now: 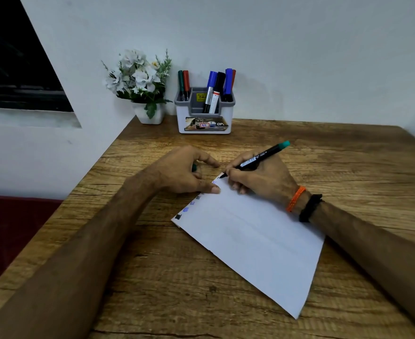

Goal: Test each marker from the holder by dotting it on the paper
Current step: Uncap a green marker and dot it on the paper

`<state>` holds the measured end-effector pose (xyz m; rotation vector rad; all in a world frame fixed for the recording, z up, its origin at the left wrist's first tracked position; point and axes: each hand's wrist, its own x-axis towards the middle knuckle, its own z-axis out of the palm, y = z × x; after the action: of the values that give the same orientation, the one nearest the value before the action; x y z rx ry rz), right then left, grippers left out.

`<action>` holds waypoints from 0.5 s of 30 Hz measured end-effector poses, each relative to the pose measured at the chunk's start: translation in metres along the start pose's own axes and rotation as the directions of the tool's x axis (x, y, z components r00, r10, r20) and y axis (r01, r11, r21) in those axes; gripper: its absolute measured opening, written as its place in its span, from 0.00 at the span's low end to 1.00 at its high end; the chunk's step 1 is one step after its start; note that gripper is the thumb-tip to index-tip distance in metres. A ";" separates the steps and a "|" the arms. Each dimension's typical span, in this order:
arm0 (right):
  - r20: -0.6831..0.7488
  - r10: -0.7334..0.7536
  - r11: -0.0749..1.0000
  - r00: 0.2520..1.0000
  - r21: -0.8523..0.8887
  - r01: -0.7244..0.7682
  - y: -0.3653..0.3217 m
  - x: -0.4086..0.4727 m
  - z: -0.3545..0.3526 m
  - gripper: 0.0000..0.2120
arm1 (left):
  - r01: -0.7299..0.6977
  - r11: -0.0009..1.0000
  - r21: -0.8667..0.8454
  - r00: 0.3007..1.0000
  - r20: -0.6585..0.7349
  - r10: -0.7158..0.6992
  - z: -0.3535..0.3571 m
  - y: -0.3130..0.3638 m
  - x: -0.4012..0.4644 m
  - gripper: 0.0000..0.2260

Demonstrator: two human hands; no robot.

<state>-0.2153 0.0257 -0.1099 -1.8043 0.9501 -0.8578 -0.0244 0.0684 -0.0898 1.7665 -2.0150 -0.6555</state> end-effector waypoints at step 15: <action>-0.023 -0.015 1.000 1.000 0.000 0.015 0.002 0.001 -0.001 0.02 | -0.010 1.000 0.012 1.000 -0.004 0.010 0.001 -0.003 0.002 0.27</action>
<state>-0.2160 0.0244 -0.1113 -1.8067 0.9527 -0.8899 -0.0230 0.0659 -0.0918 1.7622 -2.0276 -0.6374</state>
